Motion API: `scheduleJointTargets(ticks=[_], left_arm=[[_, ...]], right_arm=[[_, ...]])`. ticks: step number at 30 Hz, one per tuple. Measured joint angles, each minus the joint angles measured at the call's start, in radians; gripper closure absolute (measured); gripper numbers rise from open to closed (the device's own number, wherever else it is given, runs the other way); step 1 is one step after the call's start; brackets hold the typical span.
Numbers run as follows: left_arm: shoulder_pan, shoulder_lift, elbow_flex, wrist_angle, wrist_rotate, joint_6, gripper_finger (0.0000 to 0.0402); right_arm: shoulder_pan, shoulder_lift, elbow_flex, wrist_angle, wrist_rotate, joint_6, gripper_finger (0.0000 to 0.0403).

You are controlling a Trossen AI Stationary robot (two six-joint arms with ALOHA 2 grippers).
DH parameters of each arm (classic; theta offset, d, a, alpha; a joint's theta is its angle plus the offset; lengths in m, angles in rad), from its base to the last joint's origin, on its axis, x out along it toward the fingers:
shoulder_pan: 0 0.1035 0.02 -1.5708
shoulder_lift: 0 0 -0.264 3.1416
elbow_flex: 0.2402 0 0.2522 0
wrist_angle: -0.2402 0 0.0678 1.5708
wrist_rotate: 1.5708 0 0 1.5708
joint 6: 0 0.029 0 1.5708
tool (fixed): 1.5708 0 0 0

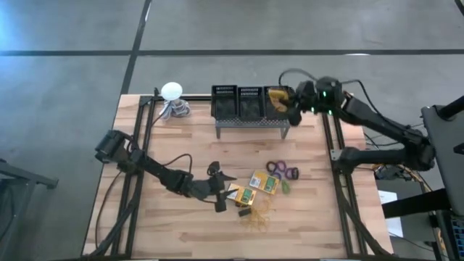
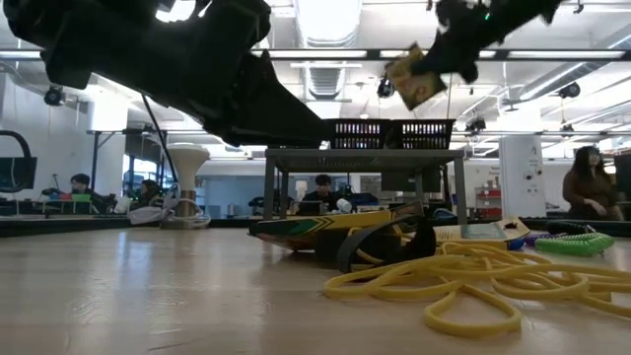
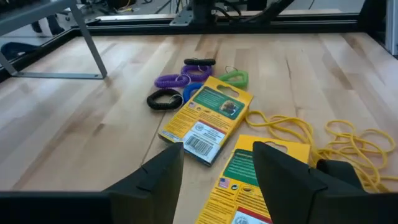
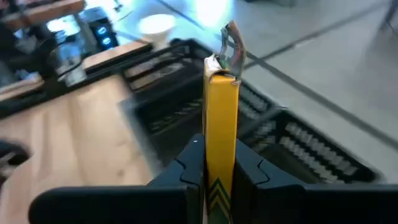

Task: Pick & Place Office Desk Supplies
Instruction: Put the yellow crayon box into the right black bin on the shelf

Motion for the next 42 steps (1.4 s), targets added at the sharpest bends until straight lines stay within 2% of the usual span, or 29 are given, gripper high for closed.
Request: scheduleJointTargets(ticks=[3, 7, 15, 36, 42], left_arm=[[0.001, 0.0, 0.0, -0.011, -0.001, 0.0, 0.0204], [0.001, 0.0, 0.0, -0.012, 0.0, 0.0, 0.0204], [0.001, 0.0, 0.0, -0.012, -0.001, 0.003, 0.0204], [0.001, 0.0, 0.0, -0.019, -0.004, -0.001, 0.0204], [0.001, 0.0, 0.0, -0.019, -0.004, -0.001, 0.0204]], right_arm=[[-0.11, 0.054, 0.0, 0.003, -0.067, 0.004, 0.0374], [-0.163, 0.123, -0.002, 0.01, -0.161, 0.03, 0.0374], [-0.162, 0.205, -0.002, 0.039, -0.206, 0.098, 0.0374], [-0.149, 0.249, -0.003, 0.033, -0.258, 0.155, 0.0374], [-0.149, 0.252, -0.003, 0.033, -0.259, 0.149, 0.0353]])
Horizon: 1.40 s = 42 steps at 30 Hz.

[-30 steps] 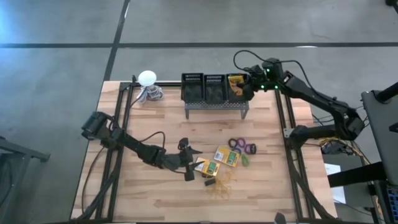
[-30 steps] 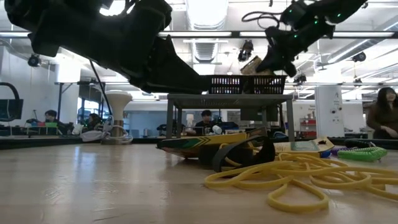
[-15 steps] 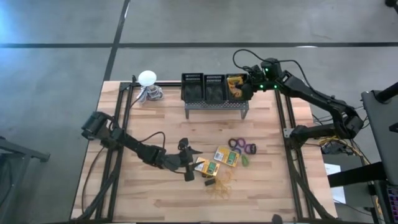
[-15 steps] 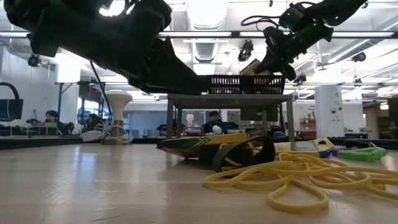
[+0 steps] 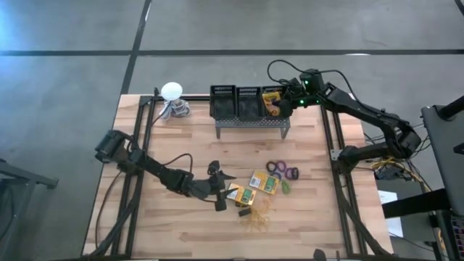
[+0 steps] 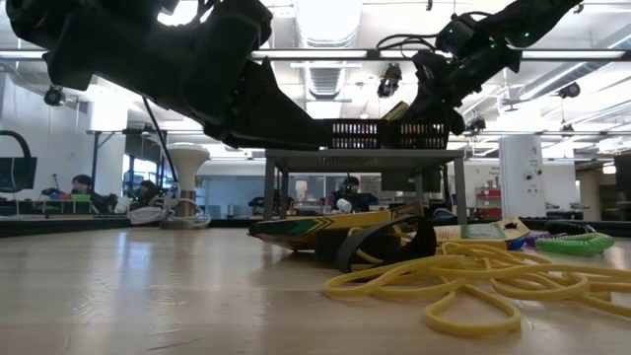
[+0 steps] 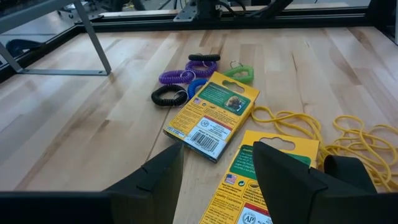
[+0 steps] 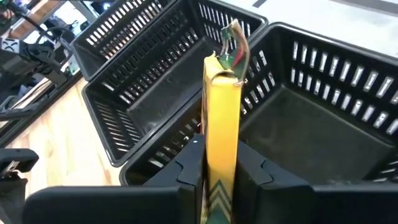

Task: Pick & Place Office Desk Supplies
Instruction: Put the yellow crayon box into the right black bin on the shelf, then put the violet keychain into the middle black bin on the shelf

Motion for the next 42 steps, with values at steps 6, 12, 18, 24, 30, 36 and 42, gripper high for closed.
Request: scheduleJointTargets(ticks=[6, 12, 18, 24, 30, 36, 42], left_arm=[[0.0, 0.0, 0.0, 0.0, 0.0, -0.001, 0.0204], [0.0, 0.0, 0.0, 0.0, 0.0, -0.004, 0.0204], [0.0, 0.0, 0.0, 0.0, 0.0, -0.004, 0.0204], [0.0, 0.0, 0.0, 0.0, 0.0, -0.004, 0.0204], [0.0, 0.0, 0.0, 0.0, 0.0, -0.005, 0.0204], [0.0, 0.0, 0.0, 0.0, 0.0, -0.005, 0.0204], [0.0, 0.0, 0.0, 0.0, 0.0, -0.008, 0.0204]], right_arm=[[0.0, -0.005, 0.0, -0.007, 0.001, -0.004, 0.0316], [0.0, -0.007, -0.001, -0.008, 0.003, -0.006, 0.0273], [-0.002, -0.041, 0.001, -0.023, 0.067, -0.044, 0.0251], [-0.002, -0.103, 0.002, -0.023, 0.08, -0.069, 0.0254], [0.019, -0.192, 0.003, -0.023, 0.111, -0.133, 0.0262], [0.195, -0.303, 0.003, -0.043, 0.205, -0.194, 0.0276], [0.578, -0.36, -0.01, -0.129, 0.543, -0.214, 0.0292]])
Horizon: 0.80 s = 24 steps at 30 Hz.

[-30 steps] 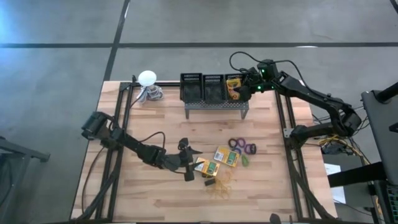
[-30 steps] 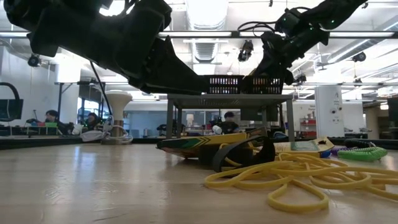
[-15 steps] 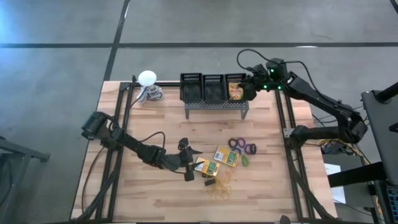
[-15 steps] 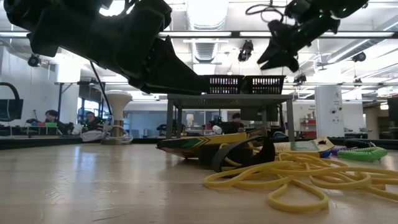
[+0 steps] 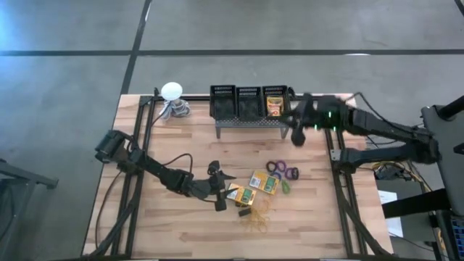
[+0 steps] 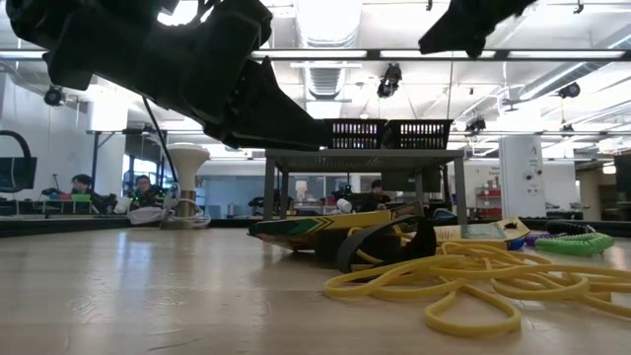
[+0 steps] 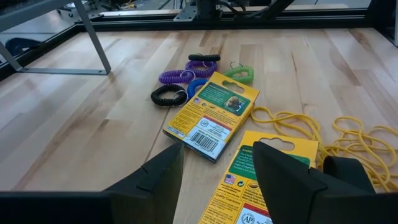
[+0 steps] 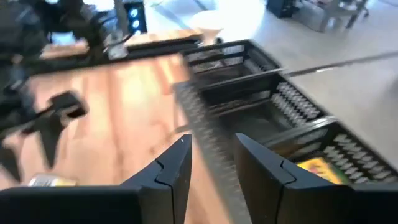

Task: Pick & Place Office Desk Supplies
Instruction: Put the violet keychain into the middle black bin on the shelf

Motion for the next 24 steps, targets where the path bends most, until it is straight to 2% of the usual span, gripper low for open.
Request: scheduleJointTargets(ticks=[6, 11, 16, 19, 24], left_arm=[[0.0, 0.0, 0.0, 0.0, 0.0, -0.005, 0.0204], [0.0, 0.0, 0.0, 0.0, 0.0, -0.008, 0.0204], [0.0, 0.0, 0.0, 0.0, 0.0, -0.008, 0.0204], [0.0, 0.0, 0.0, 0.0, 0.0, -0.011, 0.0204], [0.002, 0.0, 0.0, 0.001, 0.0, -0.011, 0.0204]], right_arm=[[0.369, 0.026, -0.09, 0.002, 0.31, 0.108, 0.0307], [0.561, 0.088, -0.185, 0.002, 0.416, 0.267, 0.0318], [0.632, 0.176, -0.285, 0.003, 0.418, 0.49, 0.0326], [0.619, 0.225, -0.329, -0.002, 0.405, 0.627, 0.0326], [0.563, 0.292, -0.385, 0.003, 0.382, 0.718, 0.0299]])
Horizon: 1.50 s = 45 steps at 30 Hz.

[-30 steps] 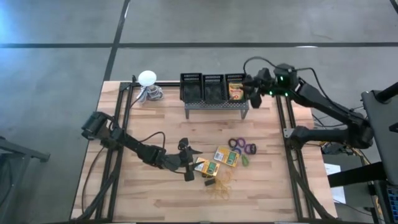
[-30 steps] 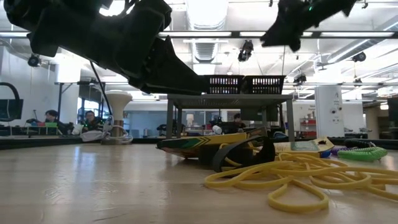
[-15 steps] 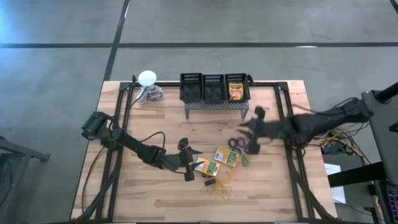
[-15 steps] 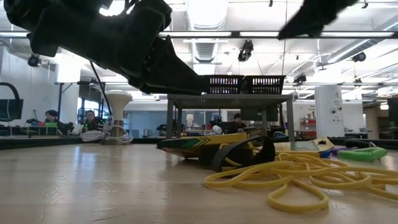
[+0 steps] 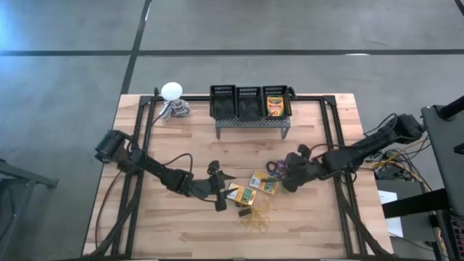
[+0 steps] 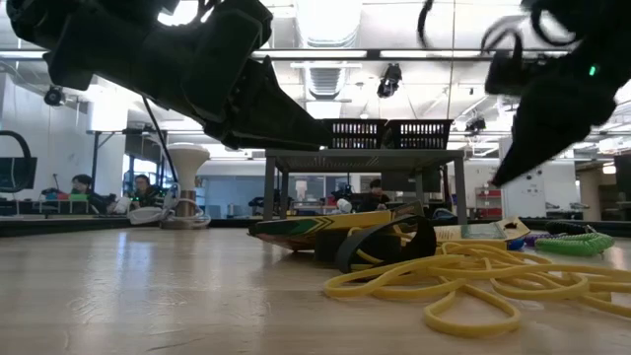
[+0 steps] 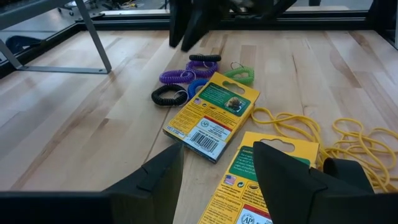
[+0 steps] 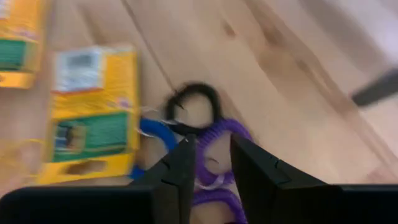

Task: Pick & Place Office Desk Supplies
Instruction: Put the violet keychain into the middle black bin on the shelf

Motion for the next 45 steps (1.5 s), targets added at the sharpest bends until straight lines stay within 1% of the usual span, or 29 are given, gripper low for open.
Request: scheduleJointTargets(ticks=[3, 6, 9, 12, 17, 21, 25, 30, 33, 37, 42, 45], left_arm=[[0.0, 0.0, 0.0, 0.0, 0.0, 0.0, 0.0204], [0.0, 0.0, 0.0, 0.0, 0.0, 0.0, 0.0204], [0.0, 0.0, 0.0, 0.0, 0.0, 0.0, 0.0204], [0.0, 0.0, 0.0, 0.0, 0.0, 0.001, 0.0204], [0.0, 0.0, 0.0, 0.0, 0.0, 0.001, 0.0204], [0.0, 0.0, 0.0, -0.001, 0.0, 0.004, 0.0204], [0.0, 0.0, 0.0, -0.001, 0.0, 0.004, 0.0204], [0.0, 0.0, 0.0, -0.004, 0.0, 0.003, 0.0204], [0.0, 0.0, 0.0, -0.004, 0.0, 0.003, 0.0204], [0.0, 0.0, 0.0, -0.004, 0.0, 0.003, 0.0204], [0.0, 0.0, 0.0, -0.003, 0.0, 0.003, 0.0204], [0.0, 0.0, 0.0, -0.003, 0.0, 0.003, 0.0204]], right_arm=[[-0.039, 0.034, -0.032, 0.069, -0.056, -0.015, 0.0276], [-0.073, 0.068, -0.059, 0.154, -0.085, -0.056, 0.0258], [-0.103, 0.098, -0.061, 0.158, -0.087, -0.07, 0.0249], [-0.12, 0.121, -0.054, 0.16, -0.106, -0.088, 0.0249], [-0.133, 0.167, -0.048, 0.195, -0.159, -0.127, 0.0263], [-0.133, 0.197, -0.049, 0.199, -0.172, -0.131, 0.0277], [-0.136, 0.209, -0.047, 0.206, -0.202, -0.134, 0.0295], [-0.136, 0.204, -0.047, 0.209, -0.209, -0.142, 0.0319], [-0.136, 0.185, -0.05, 0.204, -0.214, -0.156, 0.0346], [-0.135, 0.119, -0.044, 0.195, -0.218, -0.177, 0.0384], [-0.134, 0.024, 0.018, 0.2, -0.225, -0.2, 0.0384], [-0.133, 0.005, 0.085, 0.214, -0.238, -0.259, 0.0384]])
